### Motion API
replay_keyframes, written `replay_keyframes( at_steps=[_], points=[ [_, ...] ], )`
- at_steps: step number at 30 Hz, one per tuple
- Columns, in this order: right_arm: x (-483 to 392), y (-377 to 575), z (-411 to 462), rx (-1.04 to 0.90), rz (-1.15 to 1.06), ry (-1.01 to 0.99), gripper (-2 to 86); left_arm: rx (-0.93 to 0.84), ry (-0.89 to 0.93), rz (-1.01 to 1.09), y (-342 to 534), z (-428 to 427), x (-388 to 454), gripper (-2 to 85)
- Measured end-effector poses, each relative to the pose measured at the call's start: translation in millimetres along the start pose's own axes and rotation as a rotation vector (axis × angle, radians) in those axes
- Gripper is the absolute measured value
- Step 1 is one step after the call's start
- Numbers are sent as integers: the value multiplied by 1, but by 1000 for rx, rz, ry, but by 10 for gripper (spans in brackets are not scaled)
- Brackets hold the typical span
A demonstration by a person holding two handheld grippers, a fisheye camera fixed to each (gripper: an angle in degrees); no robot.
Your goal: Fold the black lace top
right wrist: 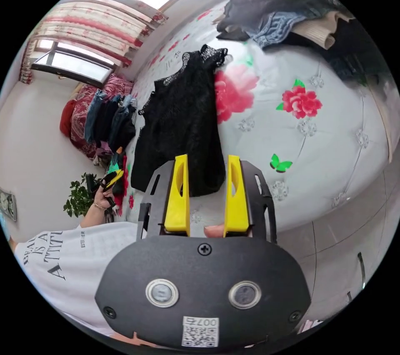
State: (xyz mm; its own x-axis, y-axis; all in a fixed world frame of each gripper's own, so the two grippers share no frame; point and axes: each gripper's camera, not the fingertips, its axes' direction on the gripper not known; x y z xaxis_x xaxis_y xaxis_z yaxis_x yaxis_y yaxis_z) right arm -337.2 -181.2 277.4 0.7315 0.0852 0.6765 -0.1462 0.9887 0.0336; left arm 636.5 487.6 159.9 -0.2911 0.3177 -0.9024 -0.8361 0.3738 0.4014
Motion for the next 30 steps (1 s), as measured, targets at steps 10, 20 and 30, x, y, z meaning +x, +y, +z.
replay_keyframes(
  at_steps=[10, 20, 30],
  points=[
    [-28, -35, 53, -160, -130, 26, 28, -273, -194, 191, -23, 75, 42, 14],
    [4, 22, -29, 40, -61, 45, 39, -174, -24, 165, 4, 20, 23, -6],
    [-7, 17, 46, -176, -74, 143, 52, -238, -36, 193, -1, 33, 16, 37]
  ],
)
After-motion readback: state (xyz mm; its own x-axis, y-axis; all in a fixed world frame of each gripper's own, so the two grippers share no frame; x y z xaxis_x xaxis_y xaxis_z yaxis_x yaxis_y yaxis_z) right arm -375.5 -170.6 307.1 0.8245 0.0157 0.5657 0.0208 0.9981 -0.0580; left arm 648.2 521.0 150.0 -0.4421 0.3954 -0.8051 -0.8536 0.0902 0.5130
